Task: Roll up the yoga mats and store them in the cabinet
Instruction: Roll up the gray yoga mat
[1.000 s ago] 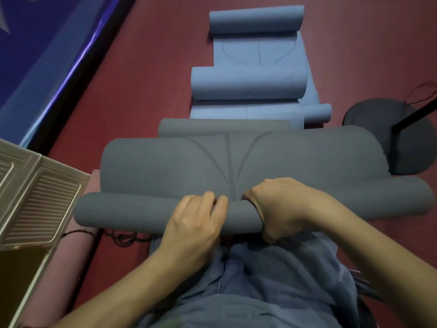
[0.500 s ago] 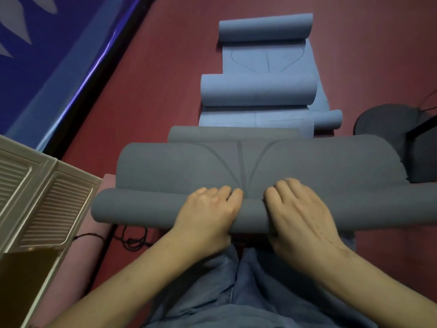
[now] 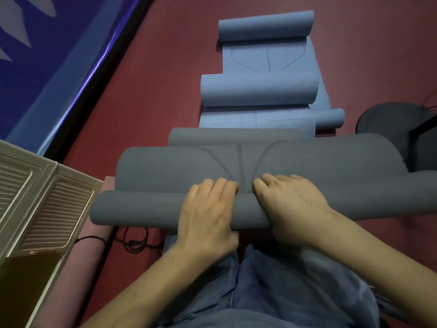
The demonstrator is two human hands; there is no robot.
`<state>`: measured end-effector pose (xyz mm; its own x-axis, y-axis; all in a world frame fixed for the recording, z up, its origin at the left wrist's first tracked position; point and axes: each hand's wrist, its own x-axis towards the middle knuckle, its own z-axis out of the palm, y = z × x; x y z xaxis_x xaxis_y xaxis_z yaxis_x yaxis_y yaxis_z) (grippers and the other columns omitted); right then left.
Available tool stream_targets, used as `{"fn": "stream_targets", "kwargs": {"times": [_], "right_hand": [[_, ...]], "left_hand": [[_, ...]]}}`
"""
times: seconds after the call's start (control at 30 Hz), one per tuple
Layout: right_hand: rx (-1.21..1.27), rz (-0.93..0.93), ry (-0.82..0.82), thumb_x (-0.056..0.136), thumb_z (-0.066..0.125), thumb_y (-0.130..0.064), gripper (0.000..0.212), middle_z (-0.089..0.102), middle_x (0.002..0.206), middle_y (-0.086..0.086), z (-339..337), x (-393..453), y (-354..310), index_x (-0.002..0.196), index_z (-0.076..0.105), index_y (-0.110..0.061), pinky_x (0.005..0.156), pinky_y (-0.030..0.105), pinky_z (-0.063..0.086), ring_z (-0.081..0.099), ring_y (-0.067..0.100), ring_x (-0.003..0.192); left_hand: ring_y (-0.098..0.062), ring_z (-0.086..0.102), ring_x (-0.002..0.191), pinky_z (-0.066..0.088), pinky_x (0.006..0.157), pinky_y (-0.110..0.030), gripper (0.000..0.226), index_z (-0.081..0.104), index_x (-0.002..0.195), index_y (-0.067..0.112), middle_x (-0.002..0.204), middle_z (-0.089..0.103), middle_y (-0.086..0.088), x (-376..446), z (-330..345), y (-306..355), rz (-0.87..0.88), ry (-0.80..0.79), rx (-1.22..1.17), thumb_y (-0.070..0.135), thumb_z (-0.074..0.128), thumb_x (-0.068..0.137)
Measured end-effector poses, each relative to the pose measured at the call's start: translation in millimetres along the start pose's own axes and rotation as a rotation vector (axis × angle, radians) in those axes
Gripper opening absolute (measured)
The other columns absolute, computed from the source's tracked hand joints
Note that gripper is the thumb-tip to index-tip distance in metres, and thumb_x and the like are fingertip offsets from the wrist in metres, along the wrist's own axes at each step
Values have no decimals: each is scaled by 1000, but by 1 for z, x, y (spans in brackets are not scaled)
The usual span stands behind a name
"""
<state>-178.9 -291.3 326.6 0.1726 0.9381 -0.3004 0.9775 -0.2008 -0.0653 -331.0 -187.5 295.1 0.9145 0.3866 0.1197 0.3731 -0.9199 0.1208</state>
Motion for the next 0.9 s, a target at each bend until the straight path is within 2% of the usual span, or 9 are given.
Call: {"fn": "stream_targets", "kwargs": {"times": [0.1,0.2,0.33,0.4,0.47,0.53,0.6,0.73,0.9], "right_hand": [[106,4,-166,70,76,-37,47,59,108,-5,-12,10,15,106,48,-26,76,33,48,63,24,100],[148,-7,-322,60,84,-41,57,65,104,-4,-22,18,22,108,55,-29,81,37,55,65,23,96],[149,-15,-331,59,85,-41,60,65,105,-3,-26,22,23,110,55,-28,82,38,56,65,24,97],[142,3,-284,62,83,-39,59,63,108,-3,-21,20,22,111,52,-27,82,37,54,63,24,98],[132,22,-182,67,79,-38,54,59,110,-5,-14,13,21,110,47,-27,77,34,48,63,24,101],[123,32,-28,73,74,-37,48,56,110,-5,-7,5,17,103,39,-26,73,32,36,62,24,103],[83,19,135,67,75,-35,52,59,103,-4,5,-1,13,96,33,-26,70,32,30,61,26,98],[13,80,282,35,84,-25,57,56,72,1,20,-2,10,79,48,-20,54,33,36,52,27,74],[-26,129,425,46,83,-18,48,57,78,6,31,-6,2,88,60,-13,62,41,43,53,32,71]], "left_hand": [[-28,50,72,34,68,-37,46,56,89,16,79,54,-2,7,0,1,-22,1,24,31,73,50],[-29,58,73,38,69,-37,50,63,95,15,80,61,-2,4,2,-2,7,5,11,34,79,52],[-29,62,81,46,74,-38,75,66,115,11,91,66,-4,3,4,-9,40,-54,71,33,90,47],[-29,62,76,48,70,-39,73,67,114,10,87,65,-4,6,5,-7,38,-49,99,22,86,44],[-29,60,69,46,65,-38,62,68,101,12,79,63,-3,12,4,-5,46,-36,103,15,79,40],[-28,59,63,43,62,-36,52,65,87,16,72,61,-1,17,3,-6,52,-71,122,18,77,36],[-26,61,61,40,60,-33,47,56,78,22,69,61,2,23,-4,-6,58,-175,141,25,79,37],[-26,67,90,34,66,-33,41,42,90,28,97,69,1,46,-20,-10,91,-339,148,41,74,67],[-27,65,87,40,65,-33,45,48,93,29,93,67,2,61,-26,-19,97,-444,65,49,76,64]]}}
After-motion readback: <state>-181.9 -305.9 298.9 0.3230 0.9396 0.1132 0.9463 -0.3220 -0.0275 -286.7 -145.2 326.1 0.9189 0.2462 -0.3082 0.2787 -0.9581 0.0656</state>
